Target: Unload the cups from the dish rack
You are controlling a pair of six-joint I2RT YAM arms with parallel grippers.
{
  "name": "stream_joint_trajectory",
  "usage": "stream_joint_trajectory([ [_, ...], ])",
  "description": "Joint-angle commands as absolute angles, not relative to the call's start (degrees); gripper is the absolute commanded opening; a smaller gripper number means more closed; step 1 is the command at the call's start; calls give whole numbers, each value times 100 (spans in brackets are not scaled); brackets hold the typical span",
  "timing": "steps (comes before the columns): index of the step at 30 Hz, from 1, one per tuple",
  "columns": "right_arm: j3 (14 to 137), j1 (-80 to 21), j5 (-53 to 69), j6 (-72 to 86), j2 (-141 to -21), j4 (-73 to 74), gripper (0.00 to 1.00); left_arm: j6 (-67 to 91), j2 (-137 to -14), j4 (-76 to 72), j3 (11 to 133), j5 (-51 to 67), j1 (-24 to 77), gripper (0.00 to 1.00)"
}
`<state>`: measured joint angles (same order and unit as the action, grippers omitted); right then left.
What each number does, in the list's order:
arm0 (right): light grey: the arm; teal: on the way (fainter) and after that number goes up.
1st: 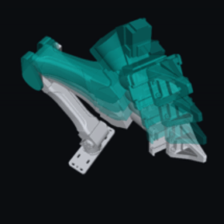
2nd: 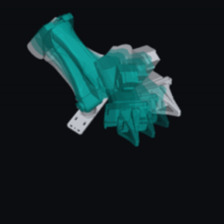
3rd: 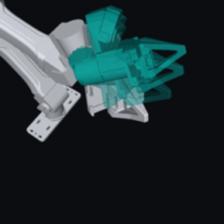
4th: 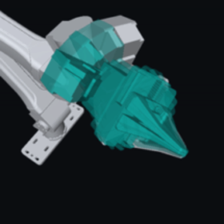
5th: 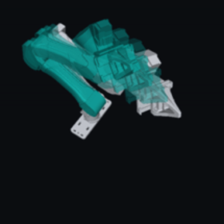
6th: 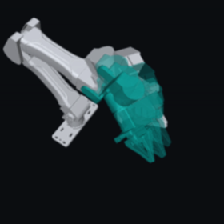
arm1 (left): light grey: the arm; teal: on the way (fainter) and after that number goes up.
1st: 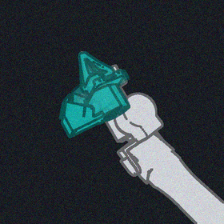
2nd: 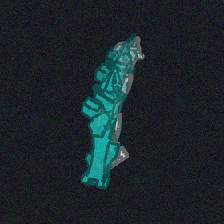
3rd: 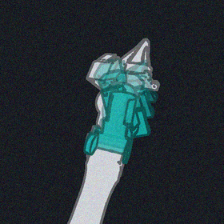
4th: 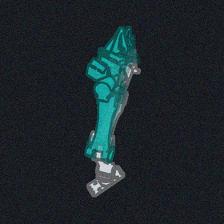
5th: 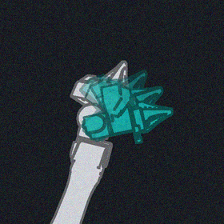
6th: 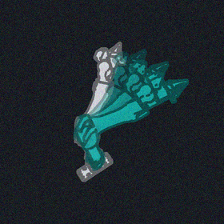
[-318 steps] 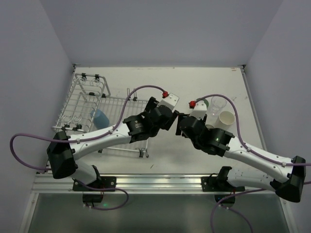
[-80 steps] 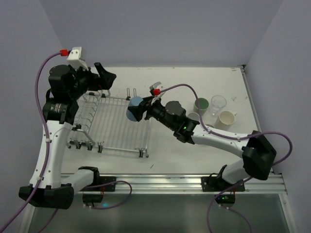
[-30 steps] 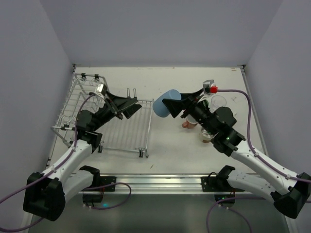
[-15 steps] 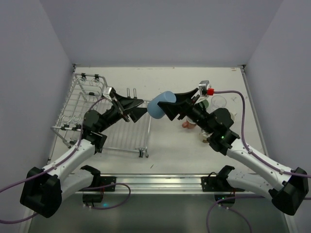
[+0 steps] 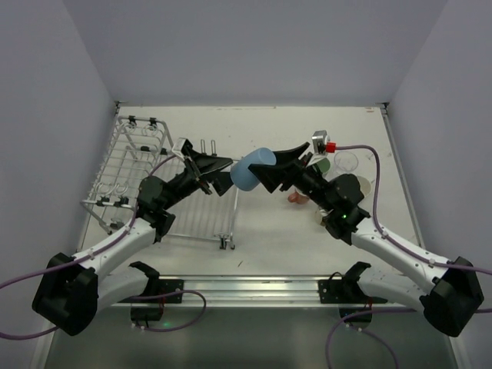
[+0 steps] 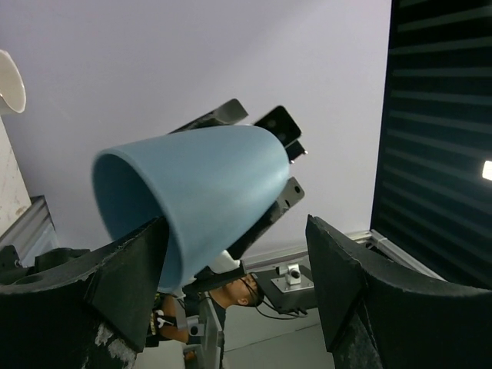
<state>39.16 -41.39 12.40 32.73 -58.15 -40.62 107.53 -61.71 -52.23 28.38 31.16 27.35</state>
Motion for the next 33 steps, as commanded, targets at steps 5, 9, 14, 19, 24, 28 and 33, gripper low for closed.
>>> stream_joint_trajectory([
  [5,3507,-3692,1898,4366,-6204,-5817,33,10995,-6064,-5818,2997,2997,2804,75],
  [9,3253,-3604,2135,4824,-6538,-6799,33,11083,-6126,-6037,2945,2936,2821,72],
  [14,3164,-3525,2373,5439,-7100,-7681,34,11083,-6196,-6205,3015,2848,2856,61],
  [19,3129,-3524,2470,5564,-7286,-8025,33,11030,-6249,-6214,3041,2839,2874,46],
  [24,3068,-3516,2443,5502,-7163,-7963,36,10811,-6363,-5951,3172,3014,2874,10],
  [28,2989,-3498,2400,5301,-6945,-7648,63,10312,-6363,-5398,3348,3129,2883,0],
  [33,2760,-3410,1952,4809,-6066,-6072,99,9178,-6346,-3834,3901,3208,2892,0],
])
